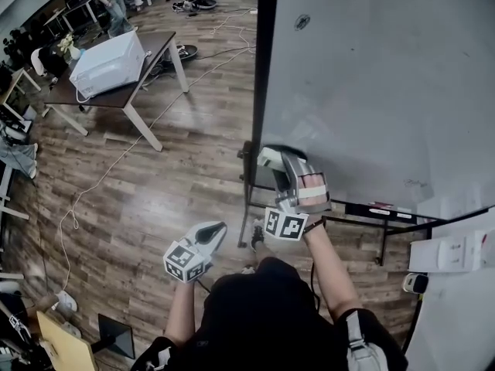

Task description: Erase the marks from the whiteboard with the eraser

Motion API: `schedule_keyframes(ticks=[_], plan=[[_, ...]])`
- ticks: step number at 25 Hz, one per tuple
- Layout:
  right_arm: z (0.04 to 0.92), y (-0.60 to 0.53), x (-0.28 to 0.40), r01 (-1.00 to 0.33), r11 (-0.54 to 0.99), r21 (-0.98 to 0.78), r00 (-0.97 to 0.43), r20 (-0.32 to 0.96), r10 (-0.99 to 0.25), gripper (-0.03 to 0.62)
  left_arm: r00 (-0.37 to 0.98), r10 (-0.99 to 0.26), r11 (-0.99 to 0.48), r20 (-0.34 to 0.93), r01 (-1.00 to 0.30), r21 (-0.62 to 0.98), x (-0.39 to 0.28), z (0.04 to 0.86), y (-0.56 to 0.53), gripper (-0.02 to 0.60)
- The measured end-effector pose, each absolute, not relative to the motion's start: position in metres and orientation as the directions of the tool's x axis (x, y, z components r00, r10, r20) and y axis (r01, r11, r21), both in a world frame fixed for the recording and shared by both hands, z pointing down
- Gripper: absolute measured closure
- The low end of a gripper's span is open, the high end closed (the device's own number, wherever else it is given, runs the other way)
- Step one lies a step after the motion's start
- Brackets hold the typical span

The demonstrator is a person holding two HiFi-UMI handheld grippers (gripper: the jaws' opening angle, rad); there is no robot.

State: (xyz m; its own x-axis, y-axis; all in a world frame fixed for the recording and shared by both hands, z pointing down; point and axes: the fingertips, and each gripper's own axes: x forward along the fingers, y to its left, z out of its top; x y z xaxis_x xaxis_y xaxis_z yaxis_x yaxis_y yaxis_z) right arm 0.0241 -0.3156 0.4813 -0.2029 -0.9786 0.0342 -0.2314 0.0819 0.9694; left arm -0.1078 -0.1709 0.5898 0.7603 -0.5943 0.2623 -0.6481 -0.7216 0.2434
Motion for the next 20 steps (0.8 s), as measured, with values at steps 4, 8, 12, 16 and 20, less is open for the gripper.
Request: schedule_keyframes(ticks=[4,8,12,16,20], plan=[[0.410,-0.312,0.040,-0.332,0.000,0.943,-0.143,-0.050,-0.988,0.341,0.771,-0.587,-0.733,0.249,-0.636,0.240,-0.103,0.587,-0.173,0.549],[0.382,-0.312,0.045,-0.361,-0.037,0.932,-0.120,-0.085,-0.989,0.341,0.778,-0.580,-0.741,0.242,-0.628,0.239,-0.098,0.586,-0.174,0.549],[0.408,-0.314,0.036,-0.326,-0.015,0.945,-0.134,-0.061,-0.989,0.341,0.777,-0.577,-0.738,0.250,-0.628,0.248,-0.100,0.590,-0.172,0.549],[0.472,-0.318,0.017,-0.247,0.088,0.965,-0.172,0.046,-0.984,0.341,0.775,-0.578,-0.734,0.257,-0.631,0.252,-0.102,0.593,-0.171,0.549],[0.554,-0.316,0.007,-0.152,0.237,0.960,-0.183,0.208,-0.961,0.341,0.773,-0.578,-0.730,0.261,-0.633,0.258,-0.102,0.596,-0.172,0.549]])
